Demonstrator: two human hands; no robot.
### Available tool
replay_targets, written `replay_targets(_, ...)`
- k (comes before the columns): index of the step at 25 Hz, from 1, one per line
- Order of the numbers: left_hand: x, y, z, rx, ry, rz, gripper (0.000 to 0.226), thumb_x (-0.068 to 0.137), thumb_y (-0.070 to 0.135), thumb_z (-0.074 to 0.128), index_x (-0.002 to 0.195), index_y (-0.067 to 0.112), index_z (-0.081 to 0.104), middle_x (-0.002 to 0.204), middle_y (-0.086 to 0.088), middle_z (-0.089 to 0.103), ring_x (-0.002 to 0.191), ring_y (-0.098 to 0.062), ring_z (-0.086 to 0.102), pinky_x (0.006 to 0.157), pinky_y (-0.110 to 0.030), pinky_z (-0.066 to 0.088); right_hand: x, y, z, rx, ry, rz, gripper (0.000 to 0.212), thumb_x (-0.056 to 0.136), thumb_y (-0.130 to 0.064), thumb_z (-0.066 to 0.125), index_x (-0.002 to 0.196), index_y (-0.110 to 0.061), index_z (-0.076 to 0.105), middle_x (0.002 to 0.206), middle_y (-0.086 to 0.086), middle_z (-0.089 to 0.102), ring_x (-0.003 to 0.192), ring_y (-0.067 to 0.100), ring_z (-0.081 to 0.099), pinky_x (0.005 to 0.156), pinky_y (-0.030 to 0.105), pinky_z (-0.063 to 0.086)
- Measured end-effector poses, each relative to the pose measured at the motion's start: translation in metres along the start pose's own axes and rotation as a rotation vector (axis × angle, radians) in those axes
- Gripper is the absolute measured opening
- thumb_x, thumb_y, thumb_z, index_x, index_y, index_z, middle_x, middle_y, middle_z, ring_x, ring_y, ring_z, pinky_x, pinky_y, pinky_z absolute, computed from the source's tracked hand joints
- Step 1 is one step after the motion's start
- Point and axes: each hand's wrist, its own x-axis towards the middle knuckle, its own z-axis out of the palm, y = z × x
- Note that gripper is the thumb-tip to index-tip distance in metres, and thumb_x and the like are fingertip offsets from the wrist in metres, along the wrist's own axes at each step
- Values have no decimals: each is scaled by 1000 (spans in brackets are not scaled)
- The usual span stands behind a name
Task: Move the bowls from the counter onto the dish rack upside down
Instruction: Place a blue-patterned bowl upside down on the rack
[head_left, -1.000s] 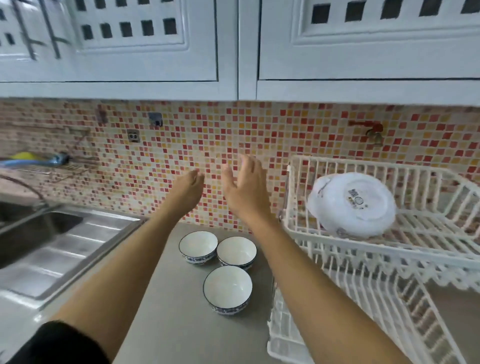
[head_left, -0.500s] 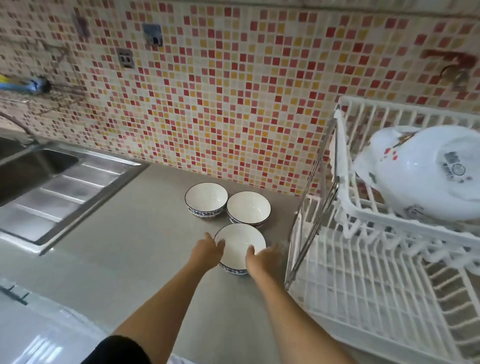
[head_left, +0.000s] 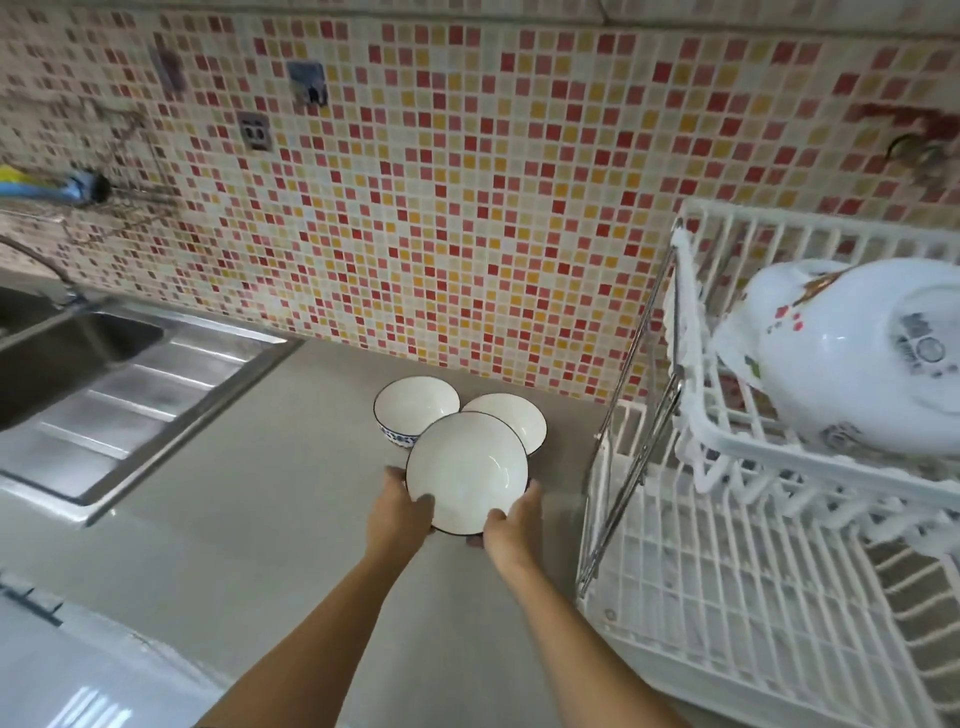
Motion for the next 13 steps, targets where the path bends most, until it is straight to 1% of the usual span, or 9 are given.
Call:
replay_targets(1, 2, 12, -18, 43, 45, 54, 24, 84, 10, 50, 106, 11, 41, 91, -15, 66, 75, -37, 68, 74, -50, 57, -4, -15, -4, -59, 0, -116, 63, 80, 11, 41, 136, -16, 28, 135, 6, 40, 114, 33, 52, 67, 44, 60)
replay_targets(2, 3, 29, -39, 74, 78, 115, 27, 86, 15, 51, 112, 10, 43, 92, -14, 67, 75, -37, 68, 75, -49, 57, -12, -33, -10, -124, -12, -238, 65, 81, 10, 41, 138, -17, 26, 139, 4, 38, 121, 30, 48, 82, 45, 56)
replay_targets(3, 3, 47, -61, 95, 86, 177, 30, 90, 20, 50, 118, 11, 44, 95, -13, 65, 77, -37, 67, 73, -47, 58, -20, -50, -16, -181, -20, -358, 65, 82, 9, 42, 139, -17, 25, 141, 4, 38, 126, 26, 44, 95, 41, 49)
replay_targets(4, 0, 66, -83, 114, 70, 242, 30, 93, 24, 48, 121, 14, 44, 97, -12, 62, 79, -37, 66, 69, -46, 59, -30, -68, -22, -210, -20, -471, 64, 83, 9, 42, 140, -15, 25, 142, 4, 37, 127, 23, 43, 102, 35, 43)
replay_targets(5, -5, 85, -103, 136, 50, 316, 27, 95, 25, 45, 121, 19, 46, 95, -12, 60, 79, -36, 66, 64, -43, 60, -44, -86, -27, -221, -21, -568, 62, 85, 8, 42, 139, -16, 26, 142, 3, 38, 127, 20, 43, 103, 30, 41)
replay_targets(7, -21, 117, -135, 90, 55, 473, 17, 97, 25, 43, 113, 28, 48, 89, -10, 56, 72, -29, 64, 52, -36, 59, -72, -124, -39, -212, 30, -716, 59, 89, 4, 42, 140, -20, 24, 143, -1, 37, 124, 16, 46, 97, 27, 44)
replay_targets(9, -42, 142, -156, -21, 110, 622, 14, 98, 25, 42, 109, 25, 51, 83, -6, 56, 65, -18, 61, 42, -23, 56, -96, -163, -56, -185, 116, -839, 60, 91, 0, 46, 141, -24, 23, 143, -4, 37, 120, 12, 48, 94, 24, 45)
replay_targets(11, -66, 168, -166, -148, 149, 757, 21, 98, 26, 41, 115, 21, 53, 84, 0, 57, 71, -17, 61, 45, -21, 57, -114, -201, -85, -158, 191, -913, 63, 89, -4, 51, 141, -25, 24, 139, -2, 44, 116, 13, 53, 92, 28, 48)
replay_targets(13, -95, 198, -164, -276, 115, 895, 22, 98, 24, 40, 118, 26, 51, 92, 5, 58, 80, -16, 61, 50, -22, 58, -132, -234, -126, -188, 207, -951, 65, 89, -6, 52, 142, -30, 25, 126, 1, 57, 102, 19, 61, 85, 34, 52)
